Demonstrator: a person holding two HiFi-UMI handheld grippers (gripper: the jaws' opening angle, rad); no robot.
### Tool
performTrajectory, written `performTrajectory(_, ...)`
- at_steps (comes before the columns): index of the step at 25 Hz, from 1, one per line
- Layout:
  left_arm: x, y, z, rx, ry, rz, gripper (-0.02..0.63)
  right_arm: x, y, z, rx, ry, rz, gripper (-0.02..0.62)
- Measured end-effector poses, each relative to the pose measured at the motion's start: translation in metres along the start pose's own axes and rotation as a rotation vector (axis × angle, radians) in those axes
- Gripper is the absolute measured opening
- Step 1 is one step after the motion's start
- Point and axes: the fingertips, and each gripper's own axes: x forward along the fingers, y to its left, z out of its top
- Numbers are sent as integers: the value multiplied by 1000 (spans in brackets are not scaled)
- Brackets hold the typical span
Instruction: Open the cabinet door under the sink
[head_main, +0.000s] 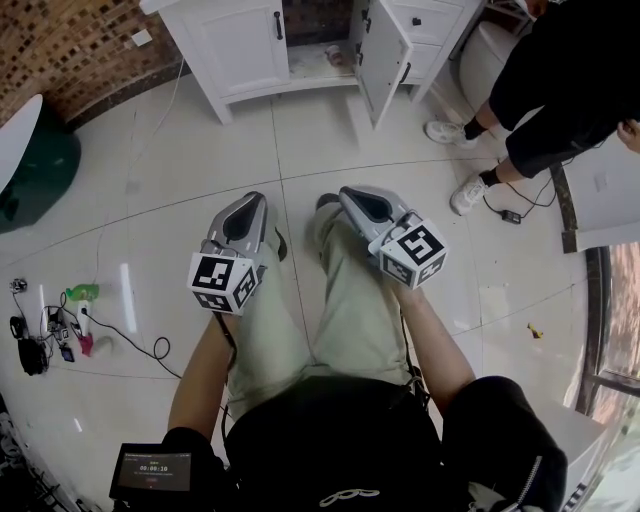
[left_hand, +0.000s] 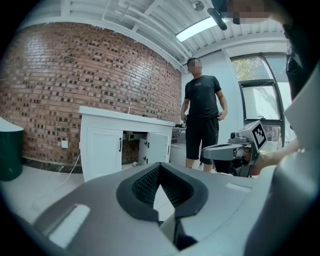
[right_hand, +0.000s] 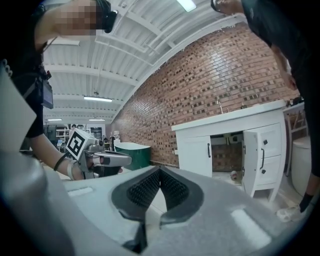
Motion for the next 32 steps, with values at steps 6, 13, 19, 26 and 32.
performTrajectory(6, 6, -2, 0, 6, 5, -11, 15, 0, -2, -3, -71, 54, -40, -9)
performTrajectory(13, 9, -3, 3, -1, -7, -16, 15, -1, -6, -6, -96, 90, -31, -9)
performTrajectory(19, 8, -5, 4, -5, -12, -19, 15, -4, -6, -6, -109, 101, -43, -9)
performTrajectory(26, 7, -3, 4, -10, -19, -17, 15, -4, -6, -6, -121, 101, -45, -9)
performTrajectory(32, 4, -4, 3, -18, -27, -20, 15, -5, -5, -9, -122, 102, -47, -9)
